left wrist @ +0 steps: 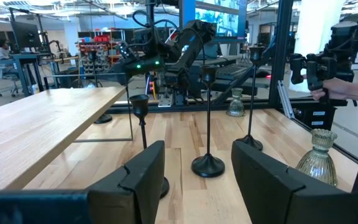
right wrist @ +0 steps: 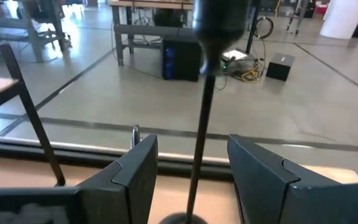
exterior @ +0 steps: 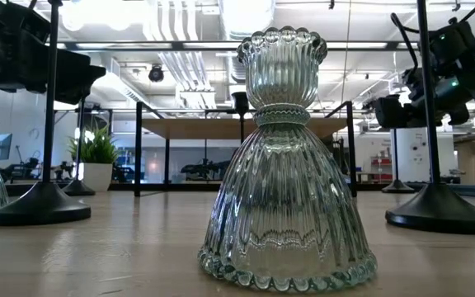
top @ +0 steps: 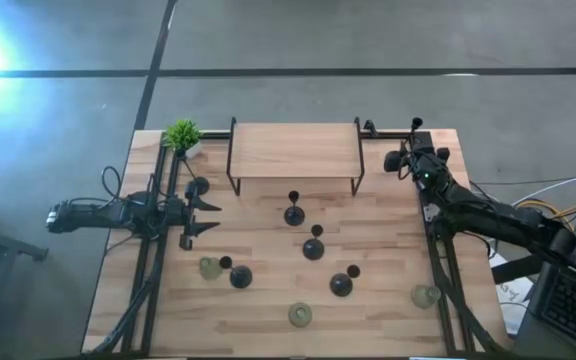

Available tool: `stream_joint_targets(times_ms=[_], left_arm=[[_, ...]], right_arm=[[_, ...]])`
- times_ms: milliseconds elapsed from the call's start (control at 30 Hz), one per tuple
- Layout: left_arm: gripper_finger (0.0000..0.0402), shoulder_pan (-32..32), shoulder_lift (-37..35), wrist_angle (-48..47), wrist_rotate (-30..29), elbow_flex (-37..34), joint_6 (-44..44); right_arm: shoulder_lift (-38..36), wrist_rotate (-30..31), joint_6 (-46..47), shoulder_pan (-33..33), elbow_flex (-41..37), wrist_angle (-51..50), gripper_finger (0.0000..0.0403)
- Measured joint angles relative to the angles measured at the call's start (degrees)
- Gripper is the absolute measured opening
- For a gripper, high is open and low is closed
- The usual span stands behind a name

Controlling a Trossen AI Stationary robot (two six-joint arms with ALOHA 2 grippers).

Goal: Pick & Place candle stick holders
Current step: Put the black candle holder on the shelf

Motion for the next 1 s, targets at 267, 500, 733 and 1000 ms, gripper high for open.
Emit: stream_joint_targets(times_ms=[267,500,733,1000], left_arm=[[0.0191,0.00,0.01,-0.02,0.00,-0.02,0.01],[0.0191,0.04,0.00,0.00,-0.02,0.00,0.00],[0.0191,0.02,0.02,-0.02,0.00,-0.02,0.02],[0.0191,0.02,0.00,0.00,0.00,0.00,0.00]], right_arm=[[6.46,-3.04,-1.26,-5.52,1.34,4.18,0.0189],[11.43,-4.85,-1.87,-7.37,3.63,7.06,0.0188],[11.71,-4.04,-1.33,-7.28,3.63,7.82,0.0156],[11.69,-4.04,-1.31,-7.28,3.63,8.08,0.0030]])
